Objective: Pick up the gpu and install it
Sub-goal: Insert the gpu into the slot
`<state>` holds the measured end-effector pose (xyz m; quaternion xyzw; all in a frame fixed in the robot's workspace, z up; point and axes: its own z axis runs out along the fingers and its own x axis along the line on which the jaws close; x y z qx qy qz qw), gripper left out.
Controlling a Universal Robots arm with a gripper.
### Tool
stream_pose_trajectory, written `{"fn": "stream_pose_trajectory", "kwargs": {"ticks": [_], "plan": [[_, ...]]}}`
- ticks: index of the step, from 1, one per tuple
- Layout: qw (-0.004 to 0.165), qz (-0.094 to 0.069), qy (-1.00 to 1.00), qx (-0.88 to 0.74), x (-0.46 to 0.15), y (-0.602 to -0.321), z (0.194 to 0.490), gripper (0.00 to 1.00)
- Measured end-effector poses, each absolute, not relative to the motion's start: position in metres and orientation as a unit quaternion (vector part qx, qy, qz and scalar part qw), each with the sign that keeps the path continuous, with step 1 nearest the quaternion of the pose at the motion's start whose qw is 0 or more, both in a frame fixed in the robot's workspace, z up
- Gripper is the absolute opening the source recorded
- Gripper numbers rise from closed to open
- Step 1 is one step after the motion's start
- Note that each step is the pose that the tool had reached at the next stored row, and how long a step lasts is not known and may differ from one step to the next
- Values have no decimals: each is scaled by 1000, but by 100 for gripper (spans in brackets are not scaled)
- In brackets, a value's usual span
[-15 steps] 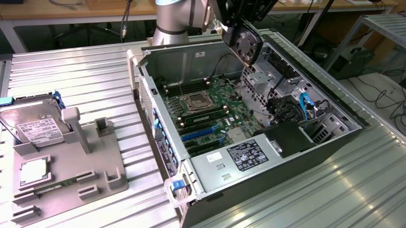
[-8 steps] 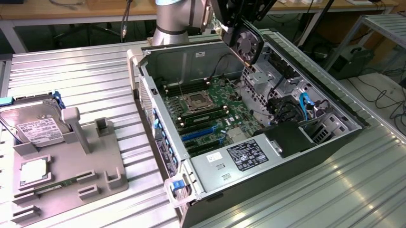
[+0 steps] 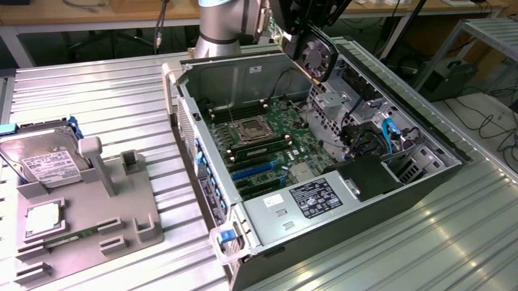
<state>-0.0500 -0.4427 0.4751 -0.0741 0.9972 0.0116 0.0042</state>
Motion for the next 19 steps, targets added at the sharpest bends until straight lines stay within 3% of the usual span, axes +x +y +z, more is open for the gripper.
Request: {"fn": "stream_pose_trajectory", "kwargs": {"ticks": [19], "plan": [[3,12,988,-157,-51,-443,475,28]]}}
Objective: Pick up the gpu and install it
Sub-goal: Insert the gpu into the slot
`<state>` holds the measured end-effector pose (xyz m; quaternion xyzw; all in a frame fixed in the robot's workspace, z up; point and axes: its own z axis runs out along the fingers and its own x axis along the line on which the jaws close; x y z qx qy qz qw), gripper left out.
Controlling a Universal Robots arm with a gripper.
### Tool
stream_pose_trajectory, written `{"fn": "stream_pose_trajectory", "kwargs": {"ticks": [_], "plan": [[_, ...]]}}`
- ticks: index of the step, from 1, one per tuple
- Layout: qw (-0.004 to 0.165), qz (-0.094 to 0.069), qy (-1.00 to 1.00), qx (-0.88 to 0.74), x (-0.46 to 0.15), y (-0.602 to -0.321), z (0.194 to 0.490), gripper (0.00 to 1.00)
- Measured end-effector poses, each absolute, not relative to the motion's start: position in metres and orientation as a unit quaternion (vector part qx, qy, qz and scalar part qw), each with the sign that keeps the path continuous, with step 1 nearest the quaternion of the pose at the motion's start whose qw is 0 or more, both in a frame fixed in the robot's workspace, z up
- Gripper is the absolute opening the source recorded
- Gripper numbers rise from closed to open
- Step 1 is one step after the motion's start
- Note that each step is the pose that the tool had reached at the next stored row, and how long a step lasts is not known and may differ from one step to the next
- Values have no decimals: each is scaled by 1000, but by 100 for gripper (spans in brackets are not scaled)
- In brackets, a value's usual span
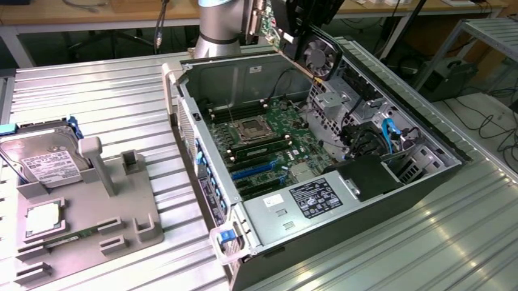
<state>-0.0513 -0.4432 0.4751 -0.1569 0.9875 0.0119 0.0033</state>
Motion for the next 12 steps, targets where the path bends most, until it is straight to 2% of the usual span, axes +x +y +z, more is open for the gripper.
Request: {"fn": "stream_pose_trajectory", "kwargs": {"ticks": [12], "plan": [[3,12,977,-213,-51,-444,475,28]]}}
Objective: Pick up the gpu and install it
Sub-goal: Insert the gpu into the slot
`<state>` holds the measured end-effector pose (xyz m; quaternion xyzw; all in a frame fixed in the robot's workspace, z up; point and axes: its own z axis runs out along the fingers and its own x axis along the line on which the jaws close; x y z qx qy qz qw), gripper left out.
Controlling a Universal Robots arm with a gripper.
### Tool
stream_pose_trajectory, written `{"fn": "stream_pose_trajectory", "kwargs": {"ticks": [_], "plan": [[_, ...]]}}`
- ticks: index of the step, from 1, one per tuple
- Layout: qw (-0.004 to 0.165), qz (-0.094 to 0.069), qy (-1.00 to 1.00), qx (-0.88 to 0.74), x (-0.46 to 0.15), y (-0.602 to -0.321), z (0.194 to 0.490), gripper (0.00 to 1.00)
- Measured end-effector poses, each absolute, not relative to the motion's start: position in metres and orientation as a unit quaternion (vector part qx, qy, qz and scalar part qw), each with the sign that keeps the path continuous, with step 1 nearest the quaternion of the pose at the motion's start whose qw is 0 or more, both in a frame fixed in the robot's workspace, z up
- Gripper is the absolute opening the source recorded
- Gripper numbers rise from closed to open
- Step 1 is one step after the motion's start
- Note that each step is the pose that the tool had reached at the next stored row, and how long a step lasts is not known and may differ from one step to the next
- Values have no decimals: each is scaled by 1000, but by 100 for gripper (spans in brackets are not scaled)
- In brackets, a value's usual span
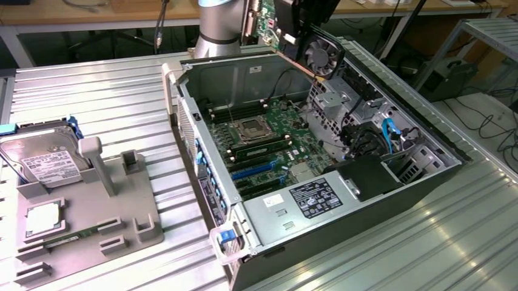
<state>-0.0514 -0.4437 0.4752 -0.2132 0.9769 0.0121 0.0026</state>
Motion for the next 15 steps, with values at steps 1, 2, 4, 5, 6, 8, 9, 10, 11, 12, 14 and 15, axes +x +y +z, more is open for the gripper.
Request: {"fn": "stream_pose_trajectory", "kwargs": {"ticks": [1,2,4,5,6,8,9,10,11,12,14,15], "plan": [[3,12,976,-217,-51,-444,475,28],[2,12,975,-221,-51,-444,475,28],[2,12,974,-228,-51,-444,475,28],[2,12,973,-232,-51,-444,475,28],[2,12,972,-235,-51,-444,475,28],[2,12,970,-243,-51,-444,475,28],[2,12,969,-246,-51,-444,475,28],[2,12,968,-250,-51,-444,475,28],[2,12,967,-253,-51,-444,475,28],[2,12,966,-257,-51,-444,475,28],[2,12,964,-264,-51,-444,475,28],[2,12,963,-268,-51,-444,475,28]]}}
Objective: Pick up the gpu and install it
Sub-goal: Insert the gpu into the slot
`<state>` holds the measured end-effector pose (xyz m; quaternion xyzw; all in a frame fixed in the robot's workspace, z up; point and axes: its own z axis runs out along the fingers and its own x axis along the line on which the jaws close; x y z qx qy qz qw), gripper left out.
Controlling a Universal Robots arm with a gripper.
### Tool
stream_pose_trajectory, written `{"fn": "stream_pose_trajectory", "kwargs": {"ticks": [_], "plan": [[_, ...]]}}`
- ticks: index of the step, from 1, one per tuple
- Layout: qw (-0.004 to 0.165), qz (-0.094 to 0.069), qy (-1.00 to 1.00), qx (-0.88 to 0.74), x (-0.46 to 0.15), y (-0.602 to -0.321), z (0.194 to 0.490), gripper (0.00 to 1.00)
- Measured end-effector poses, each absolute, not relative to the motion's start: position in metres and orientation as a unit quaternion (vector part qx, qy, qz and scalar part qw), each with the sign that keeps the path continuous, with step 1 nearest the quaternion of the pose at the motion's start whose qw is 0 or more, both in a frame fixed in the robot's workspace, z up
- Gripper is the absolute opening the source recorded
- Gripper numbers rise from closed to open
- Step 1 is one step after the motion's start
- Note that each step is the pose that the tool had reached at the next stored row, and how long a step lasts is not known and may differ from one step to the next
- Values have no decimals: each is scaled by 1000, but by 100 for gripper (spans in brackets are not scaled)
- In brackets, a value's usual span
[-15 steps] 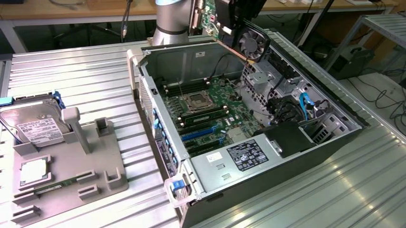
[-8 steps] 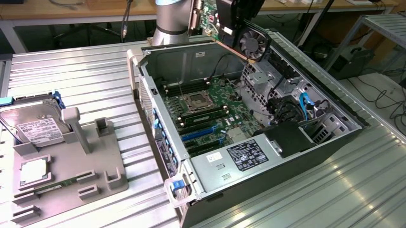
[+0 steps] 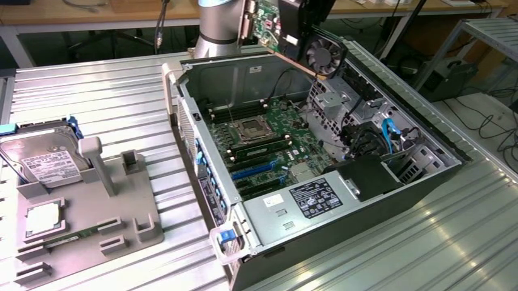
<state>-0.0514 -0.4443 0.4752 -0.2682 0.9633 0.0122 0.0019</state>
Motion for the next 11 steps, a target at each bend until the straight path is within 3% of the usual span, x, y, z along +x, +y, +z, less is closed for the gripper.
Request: {"fn": "stream_pose_trajectory", "kwargs": {"ticks": [11], "plan": [[1,12,949,-315,-51,-445,475,28]]}}
